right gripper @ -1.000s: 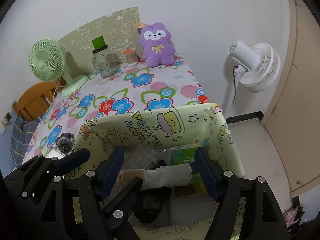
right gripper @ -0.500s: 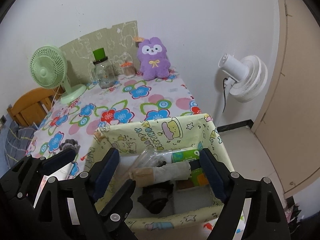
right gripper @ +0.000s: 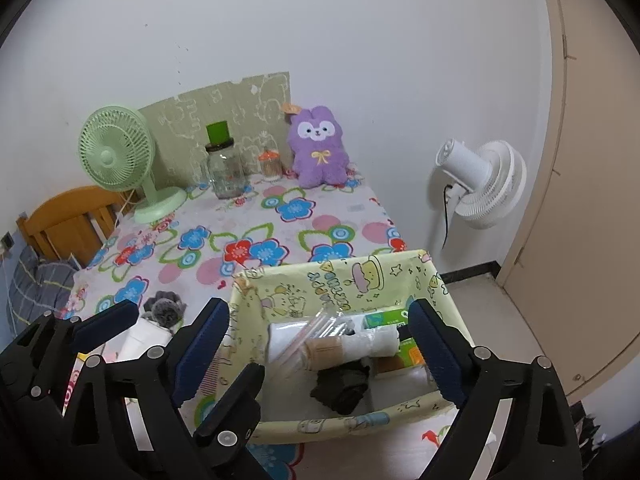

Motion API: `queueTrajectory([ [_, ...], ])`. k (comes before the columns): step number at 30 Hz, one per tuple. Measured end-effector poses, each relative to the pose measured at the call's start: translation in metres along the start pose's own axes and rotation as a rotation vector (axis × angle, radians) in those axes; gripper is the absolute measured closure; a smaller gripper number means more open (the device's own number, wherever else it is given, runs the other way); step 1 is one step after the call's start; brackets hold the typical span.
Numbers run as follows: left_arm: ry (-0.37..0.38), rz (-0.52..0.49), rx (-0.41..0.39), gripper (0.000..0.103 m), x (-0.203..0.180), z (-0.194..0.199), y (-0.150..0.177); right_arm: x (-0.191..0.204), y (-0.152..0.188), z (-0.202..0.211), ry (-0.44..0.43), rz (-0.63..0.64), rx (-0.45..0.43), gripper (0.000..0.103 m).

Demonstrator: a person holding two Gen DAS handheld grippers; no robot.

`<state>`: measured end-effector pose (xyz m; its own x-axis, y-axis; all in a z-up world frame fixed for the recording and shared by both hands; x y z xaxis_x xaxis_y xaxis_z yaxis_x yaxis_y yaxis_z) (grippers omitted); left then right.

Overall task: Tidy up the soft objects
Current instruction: 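Withdraw both tools from the box back toward the items on the table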

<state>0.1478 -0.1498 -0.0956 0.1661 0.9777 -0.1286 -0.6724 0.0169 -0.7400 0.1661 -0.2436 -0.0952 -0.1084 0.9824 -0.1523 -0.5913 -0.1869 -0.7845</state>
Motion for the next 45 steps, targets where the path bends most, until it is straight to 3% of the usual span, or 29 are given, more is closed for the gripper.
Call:
queueTrajectory([
  [12,-0.006,0.037,-0.032,0.007,0.03,0.029,-0.005,0.032,-0.013,0.022,-0.023,0.008,-0.028,0.0],
  [24,-0.037,0.096,-0.072,0.008,0.07,0.046,-0.008,0.072,-0.025,0.027,-0.078,0.045,-0.044,0.0],
  [38,-0.082,0.146,-0.076,0.008,0.117,0.045,-0.007,0.119,-0.032,0.014,-0.141,0.076,-0.035,0.0],
  [45,-0.112,0.169,-0.057,0.008,0.137,0.036,-0.001,0.135,-0.031,0.002,-0.129,0.099,-0.017,0.0],
])
Point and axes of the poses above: each gripper's, at about its wrist camera, not at the fingertips, and z roughly against the way its jaws point, x to its left, y to its underside, the point moved 10 cm from there along -z, roughly the way its jaws point, and after that the axes turned 14 degrees about z, right-handed, at the moved point
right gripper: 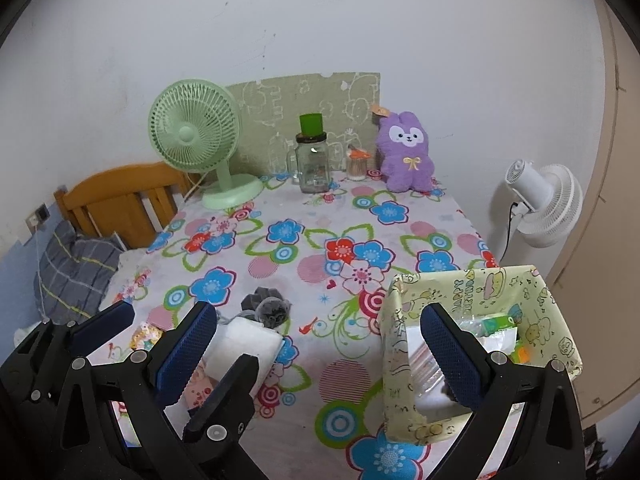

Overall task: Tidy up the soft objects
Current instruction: 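Withdraw both tools from the box back toward the items on the table, then grasp the yellow-wrapped tissue pack with the left tool while the right tool grasps the grey glove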

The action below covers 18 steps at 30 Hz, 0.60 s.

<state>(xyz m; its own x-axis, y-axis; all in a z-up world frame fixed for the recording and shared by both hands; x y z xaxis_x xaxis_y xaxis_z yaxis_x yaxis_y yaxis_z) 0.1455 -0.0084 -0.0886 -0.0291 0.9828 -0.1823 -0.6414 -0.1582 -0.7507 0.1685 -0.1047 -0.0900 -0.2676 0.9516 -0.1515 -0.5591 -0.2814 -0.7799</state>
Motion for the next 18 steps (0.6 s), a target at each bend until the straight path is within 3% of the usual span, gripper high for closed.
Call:
queueTrajectory([
  [10,-0.033,0.018,0.027,0.008,0.028,-0.018,0.004,0.024,0.002,-0.026,-0.036,0.007,0.022,0.0],
  [18,-0.064,0.051,0.071,0.014,0.052,-0.044,0.014,0.045,0.008,-0.05,-0.07,0.022,0.046,0.0],
])
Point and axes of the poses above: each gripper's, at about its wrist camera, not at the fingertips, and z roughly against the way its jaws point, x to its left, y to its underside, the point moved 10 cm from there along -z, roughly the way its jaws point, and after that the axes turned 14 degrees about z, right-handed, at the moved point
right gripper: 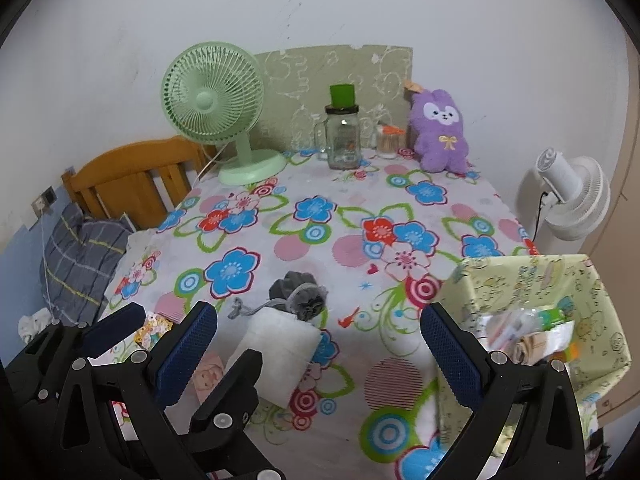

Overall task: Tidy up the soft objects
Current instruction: 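Grasp the yellow-wrapped tissue pack with the left tool while the right tool grasps the grey glove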

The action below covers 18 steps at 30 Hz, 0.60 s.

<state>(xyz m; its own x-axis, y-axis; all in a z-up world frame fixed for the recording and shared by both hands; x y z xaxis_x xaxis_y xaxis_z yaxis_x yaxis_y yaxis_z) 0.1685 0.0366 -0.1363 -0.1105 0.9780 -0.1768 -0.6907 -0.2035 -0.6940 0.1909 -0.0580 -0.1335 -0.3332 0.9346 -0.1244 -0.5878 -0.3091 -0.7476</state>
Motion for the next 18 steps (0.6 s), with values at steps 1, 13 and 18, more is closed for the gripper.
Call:
queueTrajectory([
  [1,-0.008,0.004,0.003,0.015,0.004,-0.002,0.001,0.002,0.0,-0.003,-0.001,0.003,0.004,0.0],
  [13,-0.096,0.073,0.075,0.02,0.056,-0.038,0.008,0.035,0.006,-0.05,-0.054,0.045,0.079,0.0],
  [18,-0.119,0.085,0.095,0.02,0.069,-0.048,0.01,0.046,0.007,-0.065,-0.072,0.056,0.099,0.002],
])
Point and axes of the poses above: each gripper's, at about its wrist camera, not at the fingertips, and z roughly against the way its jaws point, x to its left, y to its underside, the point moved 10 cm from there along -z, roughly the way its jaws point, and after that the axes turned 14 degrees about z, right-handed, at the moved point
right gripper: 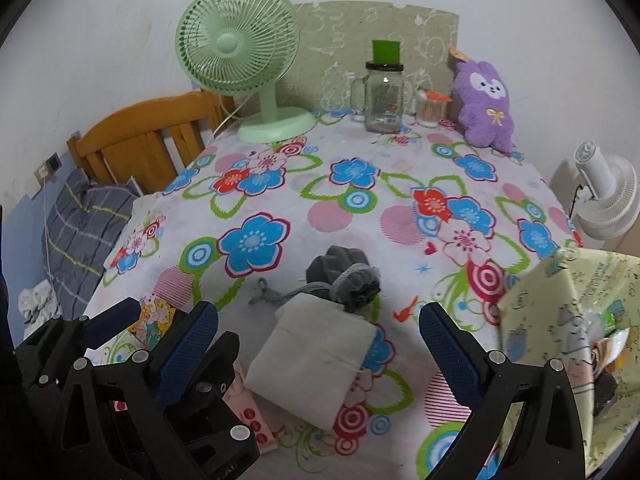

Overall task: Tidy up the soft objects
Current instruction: 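Grasp the yellow-wrapped tissue pack with the left tool while the right tool grasps the grey glove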

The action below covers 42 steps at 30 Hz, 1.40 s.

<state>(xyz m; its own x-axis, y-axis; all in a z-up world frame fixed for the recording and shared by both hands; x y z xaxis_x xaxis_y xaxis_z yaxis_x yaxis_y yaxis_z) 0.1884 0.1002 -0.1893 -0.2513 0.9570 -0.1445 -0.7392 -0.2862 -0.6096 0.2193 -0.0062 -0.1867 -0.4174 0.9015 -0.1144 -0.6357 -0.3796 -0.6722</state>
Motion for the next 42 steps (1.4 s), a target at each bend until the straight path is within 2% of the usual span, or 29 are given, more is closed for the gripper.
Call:
queueTrajectory([
  [10,-0.036,0.013,0.035,0.019,0.026,-0.023,0.0,0.023,0.004,-0.028,-0.043,0.019,0.066,0.009],
  [19,-0.088,0.045,0.059,0.018,0.051,-0.039,0.002,0.034,0.005,-0.042,-0.051,0.042,0.1,0.009],
  [31,-0.12,0.052,0.07,0.019,0.06,-0.051,0.005,0.037,0.008,-0.053,-0.047,0.06,0.125,0.009],
  [34,-0.121,0.077,0.058,0.031,0.063,-0.051,0.003,0.036,0.009,-0.055,-0.047,0.054,0.126,0.009],
  [36,-0.097,0.087,0.086,0.05,0.061,-0.055,0.005,0.033,0.009,-0.056,-0.041,0.052,0.127,0.009],
  [37,-0.066,0.105,0.089,0.053,0.058,-0.055,0.005,0.031,0.009,-0.057,-0.037,0.05,0.129,0.009],
  [42,-0.05,0.085,0.099,0.07,0.045,-0.056,0.007,0.023,0.009,-0.059,-0.03,0.036,0.13,0.009],
])
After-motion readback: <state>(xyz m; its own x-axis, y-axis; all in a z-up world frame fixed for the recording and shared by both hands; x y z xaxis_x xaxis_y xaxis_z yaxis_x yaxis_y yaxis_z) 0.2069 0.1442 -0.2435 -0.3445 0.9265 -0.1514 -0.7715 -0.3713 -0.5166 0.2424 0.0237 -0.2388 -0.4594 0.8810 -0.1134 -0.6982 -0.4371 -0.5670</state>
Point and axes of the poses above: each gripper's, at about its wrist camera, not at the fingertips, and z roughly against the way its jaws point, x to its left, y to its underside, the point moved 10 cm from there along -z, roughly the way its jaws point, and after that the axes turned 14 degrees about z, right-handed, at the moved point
